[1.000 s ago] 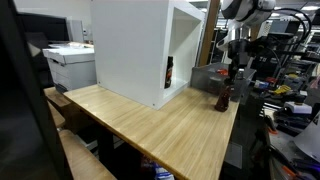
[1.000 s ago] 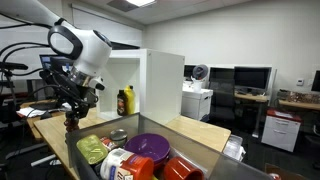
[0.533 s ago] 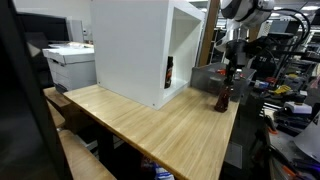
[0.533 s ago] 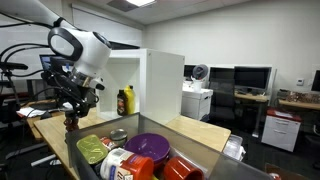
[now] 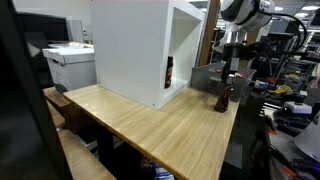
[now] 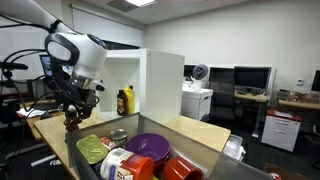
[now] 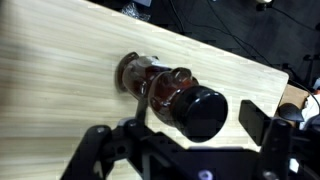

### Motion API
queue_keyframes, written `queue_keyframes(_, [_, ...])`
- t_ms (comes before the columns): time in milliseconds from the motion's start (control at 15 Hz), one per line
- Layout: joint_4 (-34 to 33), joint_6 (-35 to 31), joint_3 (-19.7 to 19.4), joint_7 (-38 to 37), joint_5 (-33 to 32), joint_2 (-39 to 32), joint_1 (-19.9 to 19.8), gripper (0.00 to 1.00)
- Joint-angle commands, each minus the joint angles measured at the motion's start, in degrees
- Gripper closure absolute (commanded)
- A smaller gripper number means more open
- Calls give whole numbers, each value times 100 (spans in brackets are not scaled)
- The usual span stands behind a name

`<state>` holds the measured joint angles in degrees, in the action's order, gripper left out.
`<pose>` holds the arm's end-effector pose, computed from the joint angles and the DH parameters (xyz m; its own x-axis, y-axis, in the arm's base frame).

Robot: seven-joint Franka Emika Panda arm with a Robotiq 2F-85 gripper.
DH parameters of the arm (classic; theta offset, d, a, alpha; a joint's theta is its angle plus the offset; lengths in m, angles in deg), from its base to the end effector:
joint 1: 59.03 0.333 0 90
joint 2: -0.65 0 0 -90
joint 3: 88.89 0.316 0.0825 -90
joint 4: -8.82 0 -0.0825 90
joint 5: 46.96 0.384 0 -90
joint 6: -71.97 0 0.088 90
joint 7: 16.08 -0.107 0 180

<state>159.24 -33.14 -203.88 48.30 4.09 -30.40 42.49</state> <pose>0.3680 -0.0596 0.2953 0.9650 0.2618 -0.0173 0.2251 -0.8600 -0.4579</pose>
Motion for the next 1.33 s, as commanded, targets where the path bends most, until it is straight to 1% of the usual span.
queue_keyframes(0, [232, -130, 88, -270, 274, -671, 229, 35])
queue_keyframes(133, [240, -183, 94, -421, 247, -668, 278, 48])
queue_keyframes(267, [235, -227, 104, -549, 208, -675, 321, 58])
queue_keyframes(333, [232, -249, 113, -616, 192, -673, 333, 45])
queue_keyframes(400, [219, -249, 103, -674, 181, -667, 353, 27])
queue_keyframes(467, [205, -290, 102, -745, 165, -659, 399, 61])
queue_keyframes(533, [185, -298, 110, -771, 154, -650, 408, 58])
queue_keyframes(600, [168, -321, 116, -813, 139, -643, 435, 58])
queue_keyframes(667, [154, -357, 124, -845, 125, -637, 454, 61])
queue_keyframes(733, [128, -373, 129, -872, 115, -628, 471, 66])
queue_keyframes(1000, [-34, -473, 158, -980, 40, -520, 542, 67])
queue_keyframes(1267, [-144, -566, 187, -1063, 106, -488, 675, 67])
